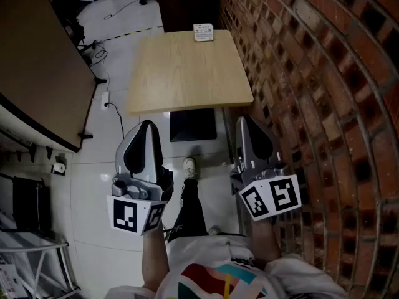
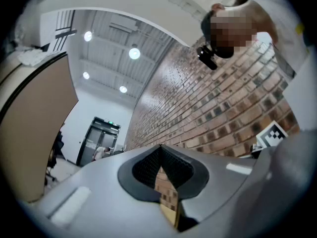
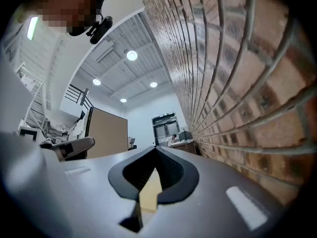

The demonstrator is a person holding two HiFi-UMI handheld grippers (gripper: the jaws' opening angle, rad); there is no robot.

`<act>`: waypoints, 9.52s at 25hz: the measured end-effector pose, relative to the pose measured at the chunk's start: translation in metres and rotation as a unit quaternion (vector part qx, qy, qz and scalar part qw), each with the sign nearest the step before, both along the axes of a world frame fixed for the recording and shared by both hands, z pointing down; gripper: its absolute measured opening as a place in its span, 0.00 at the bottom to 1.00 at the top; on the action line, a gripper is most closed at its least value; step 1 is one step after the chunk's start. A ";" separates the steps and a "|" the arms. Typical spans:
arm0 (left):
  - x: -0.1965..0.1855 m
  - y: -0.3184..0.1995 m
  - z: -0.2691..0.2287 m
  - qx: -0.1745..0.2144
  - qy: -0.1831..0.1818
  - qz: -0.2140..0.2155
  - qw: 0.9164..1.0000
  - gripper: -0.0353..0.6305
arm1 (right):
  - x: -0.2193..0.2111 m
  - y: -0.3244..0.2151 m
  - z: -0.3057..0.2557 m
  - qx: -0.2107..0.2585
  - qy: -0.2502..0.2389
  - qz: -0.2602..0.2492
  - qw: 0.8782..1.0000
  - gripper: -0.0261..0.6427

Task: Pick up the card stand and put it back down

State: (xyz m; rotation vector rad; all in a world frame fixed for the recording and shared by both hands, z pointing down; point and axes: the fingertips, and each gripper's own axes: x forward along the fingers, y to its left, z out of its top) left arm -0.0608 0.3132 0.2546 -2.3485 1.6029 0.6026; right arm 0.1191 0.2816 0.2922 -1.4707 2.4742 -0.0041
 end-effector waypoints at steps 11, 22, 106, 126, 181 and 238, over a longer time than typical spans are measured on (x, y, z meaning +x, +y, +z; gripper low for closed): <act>-0.054 -0.327 -0.003 -0.022 -0.063 0.020 0.998 0.06 | -0.080 -0.315 -0.020 0.000 0.014 0.032 0.999 0.04; -0.094 -0.442 0.014 -0.087 -0.036 -0.022 0.995 0.06 | -0.085 -0.431 0.006 -0.050 0.028 0.037 0.998 0.04; -0.105 -0.470 0.004 -0.084 -0.047 -0.078 0.992 0.06 | -0.056 -0.444 -0.028 -0.007 0.052 0.098 0.994 0.90; -0.105 -0.461 0.020 -0.108 -0.057 -0.076 0.990 0.06 | -0.062 -0.436 -0.019 -0.017 0.066 0.088 0.994 0.90; -0.166 -0.527 0.139 -0.273 -0.068 -0.151 0.948 0.06 | -0.075 -0.774 0.283 -0.296 0.139 0.097 0.940 0.90; -0.100 -0.453 -0.022 -0.067 -0.043 -0.069 0.994 0.06 | -0.057 -0.426 -0.030 -0.001 -0.006 0.052 0.999 0.04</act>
